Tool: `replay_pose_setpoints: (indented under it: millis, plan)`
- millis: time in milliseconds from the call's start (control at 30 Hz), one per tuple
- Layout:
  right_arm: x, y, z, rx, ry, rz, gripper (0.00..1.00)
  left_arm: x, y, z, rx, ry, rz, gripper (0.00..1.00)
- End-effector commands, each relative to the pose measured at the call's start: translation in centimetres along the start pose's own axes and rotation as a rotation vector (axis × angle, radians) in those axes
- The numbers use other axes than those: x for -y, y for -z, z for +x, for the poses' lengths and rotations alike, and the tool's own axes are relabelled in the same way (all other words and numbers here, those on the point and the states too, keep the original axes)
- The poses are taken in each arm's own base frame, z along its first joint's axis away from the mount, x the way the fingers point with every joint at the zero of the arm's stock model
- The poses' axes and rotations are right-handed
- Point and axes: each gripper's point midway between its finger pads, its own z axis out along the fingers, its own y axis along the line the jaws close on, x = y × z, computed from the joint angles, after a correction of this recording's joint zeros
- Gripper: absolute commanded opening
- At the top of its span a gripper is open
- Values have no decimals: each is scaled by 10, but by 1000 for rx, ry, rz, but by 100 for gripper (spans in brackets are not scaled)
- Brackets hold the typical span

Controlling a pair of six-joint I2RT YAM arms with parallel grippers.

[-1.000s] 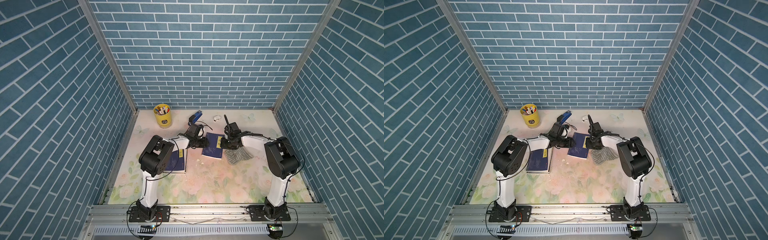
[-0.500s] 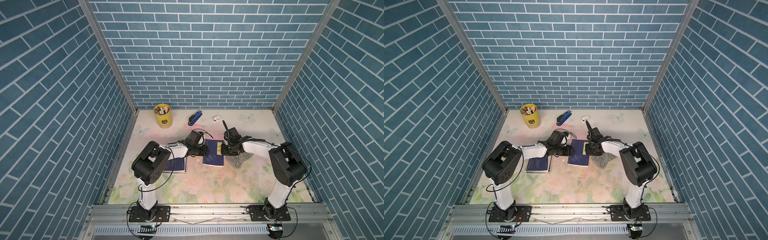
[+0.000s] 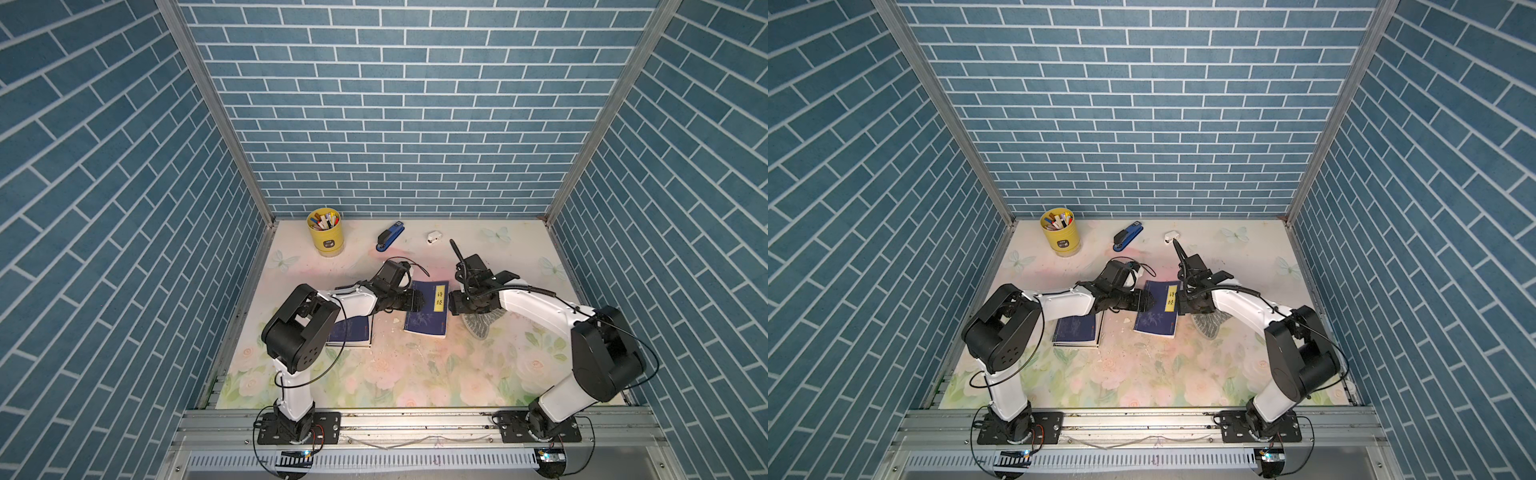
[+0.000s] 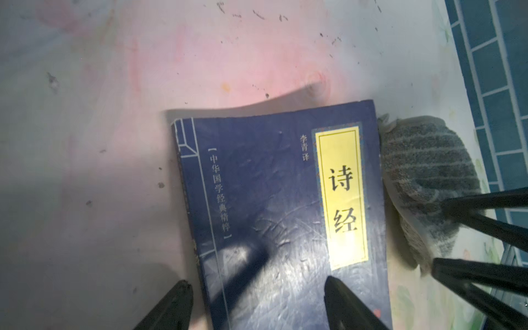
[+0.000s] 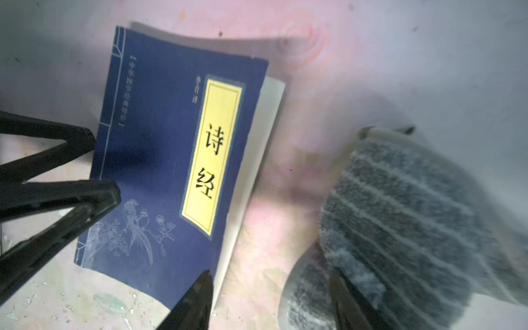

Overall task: Wipe the cover of the book
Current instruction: Move the book to the center of the board, then pick up the cleaning item at the center of the board.

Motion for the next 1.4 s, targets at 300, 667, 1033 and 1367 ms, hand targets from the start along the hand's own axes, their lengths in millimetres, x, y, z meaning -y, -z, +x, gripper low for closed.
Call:
replay_pose_setpoints:
  millis: [300, 667, 1033, 1367]
  plan:
    - [52, 8, 16, -48, 138, 196, 99, 23, 42, -46, 120, -99, -4, 84]
    - [60, -38, 31, -163, 93, 154, 99, 21, 64, -46, 155, -97, -7, 84]
    - [66, -57, 40, -269, -25, 110, 86, 18, 72, -47, 168, -96, -7, 83]
    - [78, -70, 37, -300, -43, 187, 31, 14, 70, -43, 161, -88, -19, 83]
